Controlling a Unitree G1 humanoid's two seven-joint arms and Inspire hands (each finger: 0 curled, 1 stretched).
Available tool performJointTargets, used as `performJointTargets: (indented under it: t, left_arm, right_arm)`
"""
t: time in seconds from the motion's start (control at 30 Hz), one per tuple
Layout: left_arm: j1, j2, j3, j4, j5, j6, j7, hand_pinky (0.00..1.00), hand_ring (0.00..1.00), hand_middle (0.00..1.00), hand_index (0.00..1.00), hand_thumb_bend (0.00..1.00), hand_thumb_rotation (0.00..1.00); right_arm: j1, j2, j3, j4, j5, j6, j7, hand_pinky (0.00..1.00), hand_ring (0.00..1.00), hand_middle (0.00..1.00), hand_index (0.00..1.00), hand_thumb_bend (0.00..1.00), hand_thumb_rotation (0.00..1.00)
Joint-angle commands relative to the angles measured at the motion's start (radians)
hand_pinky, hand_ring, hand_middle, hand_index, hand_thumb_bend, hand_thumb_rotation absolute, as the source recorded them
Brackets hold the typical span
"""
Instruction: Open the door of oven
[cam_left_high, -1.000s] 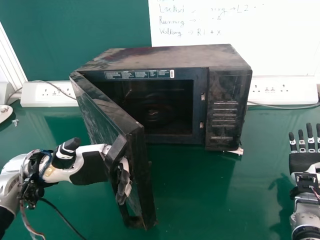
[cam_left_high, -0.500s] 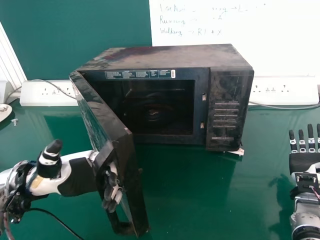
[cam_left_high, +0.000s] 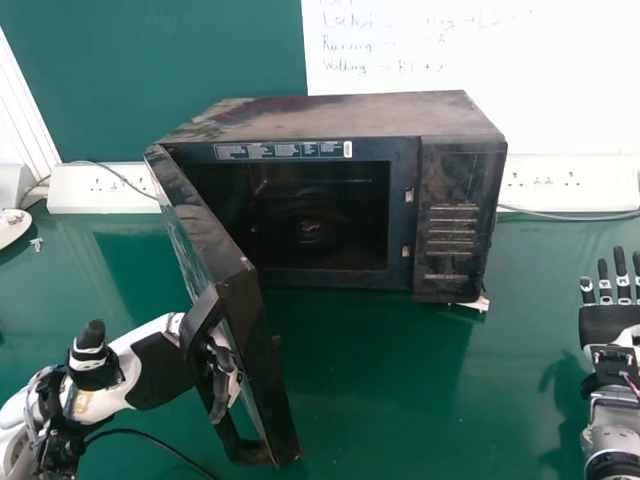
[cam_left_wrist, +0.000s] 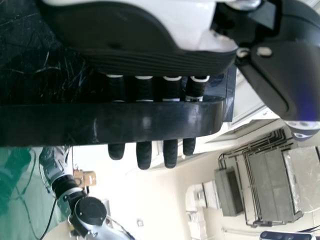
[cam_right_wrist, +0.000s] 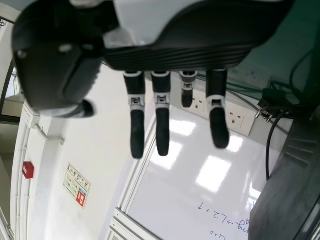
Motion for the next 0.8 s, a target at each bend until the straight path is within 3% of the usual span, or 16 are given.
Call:
performJointTargets:
  t: [0.0,0.13,0.2,0.27,0.33,0.37,0.43,0.5,0.53,0.6,0.67,0.7,0.73,0.77]
  left_arm:
    - [-0.186,-0.104,0.512,-0.076,-0.445,-0.286,-0.013,0.26,0.38,0.54,0.50,0.52,0.04]
    - [-0.198,-0.220,0.572,-0.114,-0.460,-0.383,-0.013,0.32,0.42,0.50,0.50,0.52,0.00]
    - [-0.196,-0.213,0.570,-0.129,-0.434,-0.429,-0.013,0.36,0.45,0.50,0.50,0.52,0.00]
    - [-0.197,-0.190,0.582,-0.140,-0.387,-0.521,-0.013,0.37,0.48,0.50,0.50,0.52,0.00]
    - [-0.185,-0.180,0.590,-0.160,-0.366,-0.527,-0.013,0.37,0.48,0.50,0.50,0.52,0.00]
    - [-0.170,-0.154,0.585,-0.163,-0.345,-0.508,-0.013,0.37,0.48,0.50,0.63,0.53,0.00]
    - [-0.121,-0.031,0.576,-0.132,-0.280,-0.402,-0.013,0.30,0.41,0.50,0.69,0.54,0.00]
    - [-0.109,0.075,0.575,-0.084,-0.274,-0.301,-0.013,0.24,0.32,0.49,0.58,0.54,0.00]
    - [-0.114,0.126,0.575,-0.051,-0.272,-0.301,-0.013,0.22,0.28,0.48,0.53,0.53,0.00]
    - [-0.123,0.221,0.578,0.027,-0.283,-0.289,-0.013,0.24,0.30,0.48,0.52,0.52,0.00]
    - [-0.125,0.267,0.608,0.105,-0.328,-0.178,-0.013,0.30,0.35,0.46,0.54,0.51,0.00]
    - [-0.128,0.277,0.631,0.132,-0.337,-0.160,-0.013,0.31,0.37,0.49,0.52,0.51,0.05]
    - [-0.130,0.293,0.654,0.170,-0.329,-0.166,-0.013,0.31,0.37,0.53,0.60,0.63,0.42]
    - [-0.135,0.313,0.675,0.210,-0.321,-0.165,-0.013,0.29,0.35,0.54,0.64,0.69,0.56]
  right_arm:
    - [0.005,-0.018,-0.005,0.008,0.000,0.014,0.008,0.37,0.45,0.54,0.64,1.00,0.85]
    - [0.005,-0.020,-0.001,0.004,-0.003,0.016,0.003,0.37,0.46,0.55,0.63,1.00,0.85]
    - [0.005,-0.020,-0.001,0.003,-0.003,0.015,0.002,0.37,0.46,0.55,0.63,1.00,0.86]
    - [0.006,-0.025,-0.002,0.007,-0.004,0.014,0.002,0.37,0.46,0.56,0.64,1.00,0.86]
    - [0.007,-0.029,-0.001,0.009,-0.006,0.013,0.004,0.37,0.46,0.56,0.63,1.00,0.87]
    - [0.008,-0.030,-0.001,0.008,-0.006,0.012,0.004,0.37,0.46,0.56,0.63,1.00,0.87]
    - [0.008,-0.029,-0.001,0.002,-0.006,0.010,0.001,0.37,0.46,0.56,0.63,1.00,0.88]
    - [0.010,-0.029,0.001,-0.001,-0.008,0.007,-0.001,0.37,0.46,0.56,0.63,1.00,0.87]
    - [0.010,-0.029,0.001,-0.002,-0.008,0.008,-0.002,0.37,0.46,0.56,0.63,1.00,0.87]
    - [0.011,-0.030,0.001,-0.003,-0.009,0.010,-0.005,0.37,0.46,0.56,0.63,1.00,0.86]
    - [0.012,-0.033,0.003,0.000,-0.011,0.009,-0.003,0.37,0.46,0.56,0.63,1.00,0.87]
    - [0.012,-0.034,0.004,0.002,-0.012,0.008,-0.003,0.37,0.46,0.56,0.63,1.00,0.87]
    - [0.012,-0.035,0.004,0.004,-0.012,0.008,-0.003,0.37,0.47,0.57,0.63,1.00,0.87]
    - [0.011,-0.036,0.004,0.005,-0.013,0.008,-0.004,0.38,0.47,0.56,0.62,1.00,0.88]
